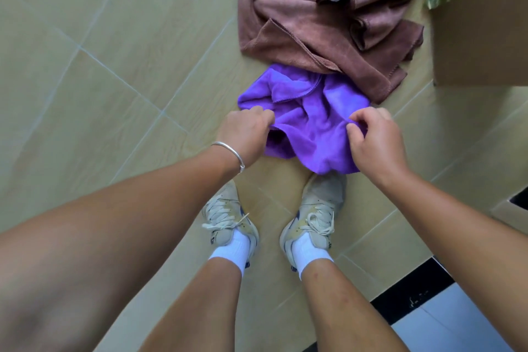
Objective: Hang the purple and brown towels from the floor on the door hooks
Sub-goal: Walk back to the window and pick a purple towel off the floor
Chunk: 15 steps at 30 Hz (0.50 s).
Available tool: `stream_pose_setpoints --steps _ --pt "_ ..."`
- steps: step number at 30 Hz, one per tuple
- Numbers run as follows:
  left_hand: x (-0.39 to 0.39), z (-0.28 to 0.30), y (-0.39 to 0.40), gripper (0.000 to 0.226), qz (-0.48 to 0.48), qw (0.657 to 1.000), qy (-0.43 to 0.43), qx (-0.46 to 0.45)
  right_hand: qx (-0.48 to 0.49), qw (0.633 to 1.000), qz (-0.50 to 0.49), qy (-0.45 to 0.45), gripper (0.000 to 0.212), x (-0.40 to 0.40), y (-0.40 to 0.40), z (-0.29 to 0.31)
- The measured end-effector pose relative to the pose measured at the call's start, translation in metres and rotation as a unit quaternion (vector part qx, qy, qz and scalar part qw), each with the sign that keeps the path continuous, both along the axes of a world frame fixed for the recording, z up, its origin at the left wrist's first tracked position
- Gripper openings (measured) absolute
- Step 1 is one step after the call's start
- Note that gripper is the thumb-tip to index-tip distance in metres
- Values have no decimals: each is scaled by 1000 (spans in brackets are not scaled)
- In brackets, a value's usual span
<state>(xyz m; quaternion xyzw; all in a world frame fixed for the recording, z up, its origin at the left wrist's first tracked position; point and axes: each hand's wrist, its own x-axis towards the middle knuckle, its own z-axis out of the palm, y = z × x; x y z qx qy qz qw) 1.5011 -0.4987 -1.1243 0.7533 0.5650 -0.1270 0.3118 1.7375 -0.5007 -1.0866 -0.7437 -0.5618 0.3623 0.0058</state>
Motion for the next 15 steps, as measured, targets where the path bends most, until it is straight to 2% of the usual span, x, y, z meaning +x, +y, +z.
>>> stream_pose_setpoints --steps 3,5,7,11,15 --pt "-21 14 1 16 125 986 -102 -32 31 999 -13 23 8 -11 12 14" --pt "-34 24 2 15 204 969 -139 -28 47 997 -46 45 7 -18 24 27" --pt "-47 36 7 16 283 948 -144 -4 51 991 -98 71 11 -27 38 39" --pt "-72 65 21 18 410 900 -143 30 -2 959 -209 192 26 -54 65 64" --pt "-95 84 31 18 440 891 -96 52 -17 963 -179 203 30 -73 78 84"
